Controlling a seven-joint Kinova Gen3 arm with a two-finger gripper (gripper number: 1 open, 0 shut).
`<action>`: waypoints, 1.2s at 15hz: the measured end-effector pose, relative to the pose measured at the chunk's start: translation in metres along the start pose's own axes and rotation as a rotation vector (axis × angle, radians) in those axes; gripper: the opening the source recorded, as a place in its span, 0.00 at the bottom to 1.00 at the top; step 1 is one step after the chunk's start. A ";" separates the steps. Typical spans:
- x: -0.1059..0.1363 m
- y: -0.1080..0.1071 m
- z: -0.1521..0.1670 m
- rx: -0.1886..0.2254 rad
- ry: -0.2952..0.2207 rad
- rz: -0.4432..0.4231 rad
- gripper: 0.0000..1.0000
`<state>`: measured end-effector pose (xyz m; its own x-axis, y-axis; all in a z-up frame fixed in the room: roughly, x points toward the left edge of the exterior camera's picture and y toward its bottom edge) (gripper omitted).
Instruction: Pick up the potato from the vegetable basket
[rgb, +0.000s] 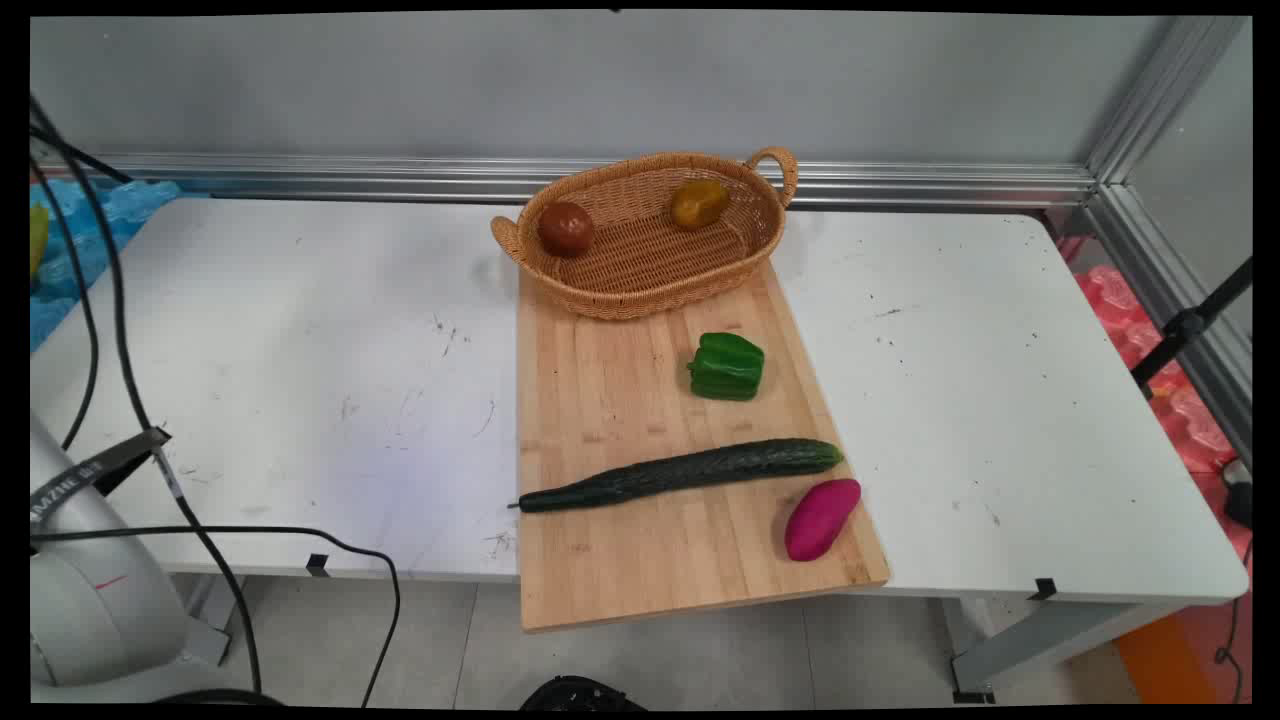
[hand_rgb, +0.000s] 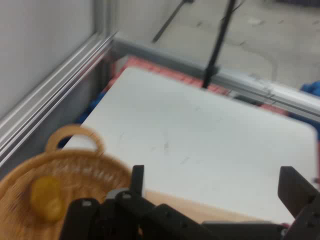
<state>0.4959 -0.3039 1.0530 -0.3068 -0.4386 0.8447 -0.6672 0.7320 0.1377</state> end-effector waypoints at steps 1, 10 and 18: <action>-0.001 -0.005 0.008 0.022 -0.019 -0.008 1.00; -0.009 -0.051 0.098 0.196 -0.195 -0.055 1.00; -0.020 -0.087 0.195 0.298 -0.331 -0.091 1.00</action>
<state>0.4279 -0.4607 0.9228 -0.4061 -0.6723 0.6189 -0.8529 0.5220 0.0073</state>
